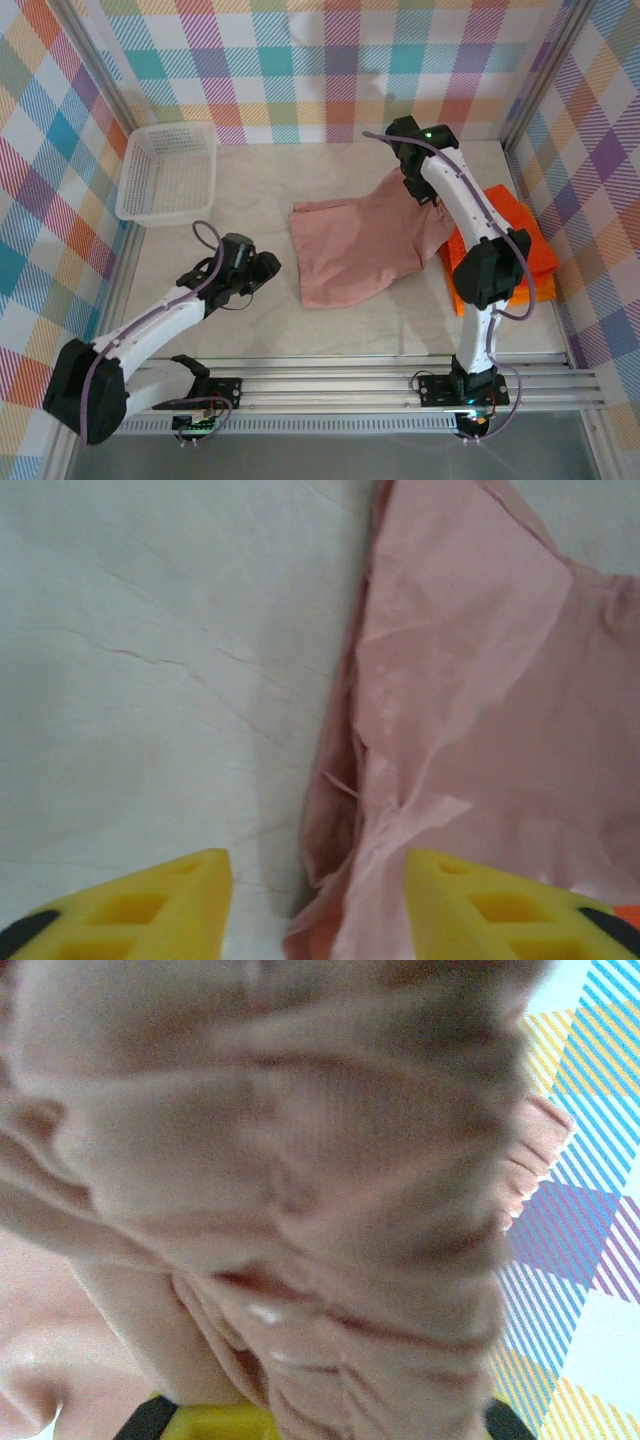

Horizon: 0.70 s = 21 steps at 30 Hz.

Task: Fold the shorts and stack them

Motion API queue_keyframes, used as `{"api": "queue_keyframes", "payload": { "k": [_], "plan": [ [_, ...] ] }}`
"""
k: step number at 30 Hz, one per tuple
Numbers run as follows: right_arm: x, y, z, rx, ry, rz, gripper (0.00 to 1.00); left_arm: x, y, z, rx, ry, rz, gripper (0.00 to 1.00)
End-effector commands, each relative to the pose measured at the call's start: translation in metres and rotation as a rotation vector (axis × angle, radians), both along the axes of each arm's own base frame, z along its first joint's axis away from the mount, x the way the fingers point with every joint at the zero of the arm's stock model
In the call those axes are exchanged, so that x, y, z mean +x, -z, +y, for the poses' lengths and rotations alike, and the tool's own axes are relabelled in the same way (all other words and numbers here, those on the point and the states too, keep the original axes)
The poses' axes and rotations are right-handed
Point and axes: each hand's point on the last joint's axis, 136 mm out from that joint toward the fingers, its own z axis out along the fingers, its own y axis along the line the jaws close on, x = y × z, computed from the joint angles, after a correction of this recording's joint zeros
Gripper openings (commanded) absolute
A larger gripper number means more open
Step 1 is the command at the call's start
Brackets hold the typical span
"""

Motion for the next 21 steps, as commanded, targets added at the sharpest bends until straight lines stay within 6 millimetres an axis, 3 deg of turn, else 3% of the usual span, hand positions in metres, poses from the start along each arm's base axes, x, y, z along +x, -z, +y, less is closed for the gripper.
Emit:
{"api": "queue_keyframes", "payload": {
  "k": [1,6,14,21],
  "plan": [
    [-0.011,-0.001,0.011,0.088,0.064,0.032,0.00,0.017,-0.015,-0.031,-0.044,0.041,-0.063,0.41],
    [-0.012,-0.001,0.033,0.207,0.114,-0.011,0.00,0.024,0.004,-0.056,-0.035,0.072,-0.038,0.31],
    [-0.012,0.002,0.043,0.115,0.105,-0.004,0.00,0.020,0.051,-0.090,0.000,0.134,0.046,0.15],
    [-0.011,0.001,0.055,0.093,0.078,0.003,0.00,0.003,0.084,-0.088,0.076,0.151,0.125,0.01]
  ]
}}
